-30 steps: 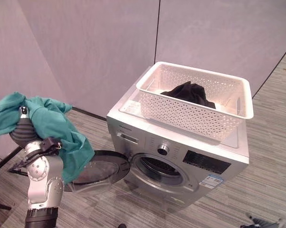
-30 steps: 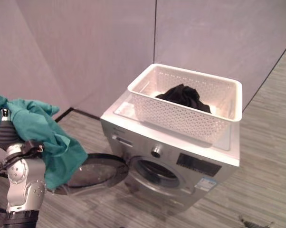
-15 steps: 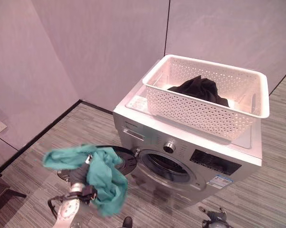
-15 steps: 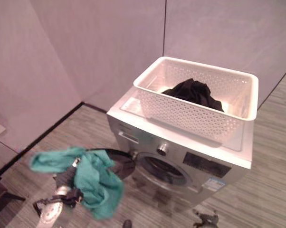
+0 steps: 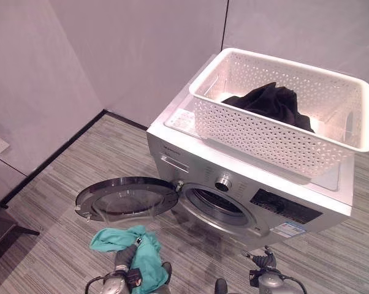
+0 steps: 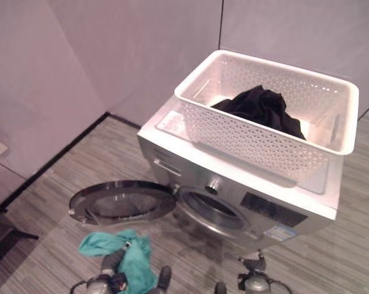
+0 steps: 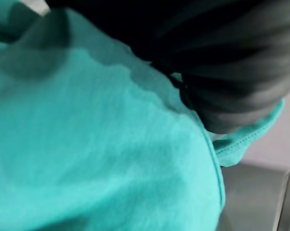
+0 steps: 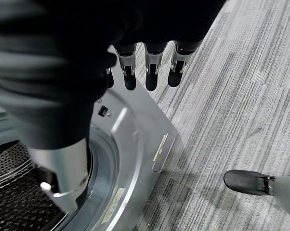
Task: Grab the laundry basket,head to the washer,open it,put in the laundry and shut it.
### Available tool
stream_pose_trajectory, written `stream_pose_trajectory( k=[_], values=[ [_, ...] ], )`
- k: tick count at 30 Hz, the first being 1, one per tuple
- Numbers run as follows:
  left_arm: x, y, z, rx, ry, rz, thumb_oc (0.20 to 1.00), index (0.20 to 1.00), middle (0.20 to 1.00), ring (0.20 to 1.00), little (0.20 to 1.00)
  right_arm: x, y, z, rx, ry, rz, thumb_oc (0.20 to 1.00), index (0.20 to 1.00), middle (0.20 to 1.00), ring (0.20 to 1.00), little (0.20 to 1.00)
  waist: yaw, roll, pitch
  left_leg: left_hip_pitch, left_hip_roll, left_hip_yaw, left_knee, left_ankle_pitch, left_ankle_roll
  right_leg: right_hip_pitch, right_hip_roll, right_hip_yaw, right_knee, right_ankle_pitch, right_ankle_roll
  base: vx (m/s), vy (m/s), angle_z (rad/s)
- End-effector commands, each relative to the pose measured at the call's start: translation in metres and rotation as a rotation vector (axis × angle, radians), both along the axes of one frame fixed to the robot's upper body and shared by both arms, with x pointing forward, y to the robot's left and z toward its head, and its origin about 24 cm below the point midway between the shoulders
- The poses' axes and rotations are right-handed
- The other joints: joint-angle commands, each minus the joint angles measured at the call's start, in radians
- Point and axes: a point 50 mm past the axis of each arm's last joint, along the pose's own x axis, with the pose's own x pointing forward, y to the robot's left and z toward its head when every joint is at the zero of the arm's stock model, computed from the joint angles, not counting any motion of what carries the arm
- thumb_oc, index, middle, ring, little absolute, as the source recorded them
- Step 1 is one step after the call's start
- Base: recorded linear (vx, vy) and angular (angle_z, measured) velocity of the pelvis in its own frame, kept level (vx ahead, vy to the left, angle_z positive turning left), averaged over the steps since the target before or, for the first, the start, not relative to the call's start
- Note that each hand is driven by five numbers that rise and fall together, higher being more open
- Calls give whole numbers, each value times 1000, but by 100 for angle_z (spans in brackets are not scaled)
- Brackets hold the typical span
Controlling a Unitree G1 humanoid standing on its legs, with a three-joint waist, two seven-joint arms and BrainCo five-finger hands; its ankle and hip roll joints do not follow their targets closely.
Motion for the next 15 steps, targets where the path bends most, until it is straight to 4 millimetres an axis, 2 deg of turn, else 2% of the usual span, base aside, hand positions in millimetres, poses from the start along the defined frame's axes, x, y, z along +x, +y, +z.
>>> stream_pose_trajectory(
  k=[1,3,4,5,6,8,13,14,15],
  values=[
    [40,-10,29,-52,-175,45,200,200,200,200,200,32,-1,20,-40,-130,18,1000,1000,1000,1000,1000,-8,-35,75,86,25,95,9,-147,52,-102,-71,7,4,0,22,-130,-31,-1],
    [47,-15,31,-65,-186,53,200,200,200,200,200,37,1,23,-41,-147,18,1000,1000,1000,1000,1000,-13,-40,90,68,25,98,9,-140,51,-121,-70,9,4,7,22,-126,-26,-3],
    [61,-25,37,-109,-203,83,200,200,200,200,200,49,7,29,-37,-183,13,1000,1000,1000,1000,1000,-20,-49,119,33,24,97,11,-130,50,-154,-69,12,4,18,20,-100,-18,-4],
    [61,-25,37,-109,-203,83,200,200,200,200,200,49,7,29,-37,-184,13,1000,1000,1000,1000,1000,-20,-49,118,31,24,97,12,-129,50,-156,-69,12,4,18,20,-213,-41,0],
    [77,-35,46,-144,-234,101,200,200,200,200,200,66,15,40,-36,-237,21,1000,1000,1000,1000,1000,-26,-60,151,-12,22,99,18,-118,48,-195,-68,14,11,28,18,-148,-35,1],
    [91,-46,54,-161,-255,99,200,200,200,200,200,78,25,46,-39,-264,47,1000,1000,1000,1000,1000,-29,-70,177,-49,20,99,26,-110,46,-230,-67,16,19,34,16,-159,-41,-3],
    [135,-71,90,-198,-350,112,200,200,200,200,200,110,59,66,-52,-331,148,1000,1000,1000,1000,1000,-40,-93,228,-164,23,106,43,-83,34,-331,-75,20,26,58,16,-94,-47,-6],
    [135,-71,91,-198,-351,112,200,200,200,200,200,111,59,66,-52,-332,148,1000,1000,1000,1000,1000,-40,-93,228,-166,23,106,44,-83,34,-333,-75,20,27,58,16,-58,-41,-11],
    [149,-81,103,-217,-367,123,200,200,200,200,200,117,72,69,-63,-332,189,1000,1000,1000,1000,1000,-44,-98,242,-195,28,112,42,-74,29,-363,-77,19,20,65,20,-52,-37,-7]
  ],
)
